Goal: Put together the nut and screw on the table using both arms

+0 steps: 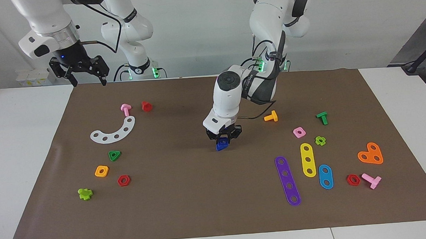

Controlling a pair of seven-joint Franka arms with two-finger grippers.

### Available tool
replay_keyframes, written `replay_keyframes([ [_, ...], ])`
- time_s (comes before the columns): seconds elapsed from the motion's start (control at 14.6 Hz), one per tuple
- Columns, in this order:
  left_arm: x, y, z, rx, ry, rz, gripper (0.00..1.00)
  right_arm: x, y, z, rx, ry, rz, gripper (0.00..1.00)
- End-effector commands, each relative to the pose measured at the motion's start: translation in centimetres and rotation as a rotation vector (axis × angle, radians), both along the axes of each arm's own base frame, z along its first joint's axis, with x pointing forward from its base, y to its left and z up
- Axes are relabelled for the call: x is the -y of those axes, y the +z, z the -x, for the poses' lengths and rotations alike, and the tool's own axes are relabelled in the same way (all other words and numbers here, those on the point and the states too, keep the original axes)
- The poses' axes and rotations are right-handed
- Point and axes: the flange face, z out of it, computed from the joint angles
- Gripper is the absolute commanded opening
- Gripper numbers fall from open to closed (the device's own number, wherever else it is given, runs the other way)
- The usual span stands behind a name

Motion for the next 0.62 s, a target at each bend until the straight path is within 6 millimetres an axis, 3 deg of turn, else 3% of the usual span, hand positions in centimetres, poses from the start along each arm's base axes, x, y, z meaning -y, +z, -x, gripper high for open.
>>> replay_keyframes([
  [0.0, -0.18, -0.81, 0.21, 0.010, 0.012, 0.001, 0.11, 0.11, 0.40, 0.40, -0.004, 0.022, 0.008, 1.00],
  [0.55, 0.04, -1.52, 0.30, 0.004, 0.012, -0.002, 0.11, 0.19, 0.40, 0.40, -0.004, 0.020, 0.008, 1.00],
])
